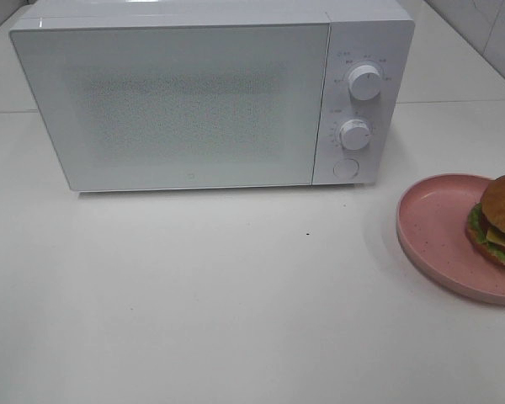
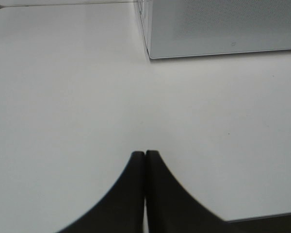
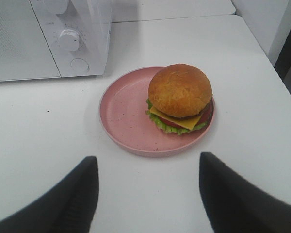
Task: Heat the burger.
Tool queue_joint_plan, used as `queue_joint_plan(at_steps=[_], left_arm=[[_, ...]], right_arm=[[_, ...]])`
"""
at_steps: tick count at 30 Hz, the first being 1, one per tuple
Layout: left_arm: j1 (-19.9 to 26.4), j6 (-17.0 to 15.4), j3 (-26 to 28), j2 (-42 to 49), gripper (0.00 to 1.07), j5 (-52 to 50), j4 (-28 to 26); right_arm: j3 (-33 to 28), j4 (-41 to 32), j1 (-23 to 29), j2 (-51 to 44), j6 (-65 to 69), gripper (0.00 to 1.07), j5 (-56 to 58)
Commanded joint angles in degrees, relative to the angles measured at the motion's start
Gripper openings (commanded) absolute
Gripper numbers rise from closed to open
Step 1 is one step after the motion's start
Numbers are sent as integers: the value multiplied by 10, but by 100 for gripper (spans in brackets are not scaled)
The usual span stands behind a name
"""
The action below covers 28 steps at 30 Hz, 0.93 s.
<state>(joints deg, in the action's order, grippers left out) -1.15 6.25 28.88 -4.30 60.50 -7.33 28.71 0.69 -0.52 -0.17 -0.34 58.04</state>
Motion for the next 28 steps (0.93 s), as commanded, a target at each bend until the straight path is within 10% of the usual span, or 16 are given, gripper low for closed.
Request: queue_joint_plan(at_steps=[1, 28], left_arm=[[3, -2, -1, 40, 0, -9, -2], [3, -2, -1, 57, 0, -9, -2]], right_arm=[[-2, 2, -1, -15, 3, 58, -7], [-2, 2, -2, -14, 3, 58, -7]])
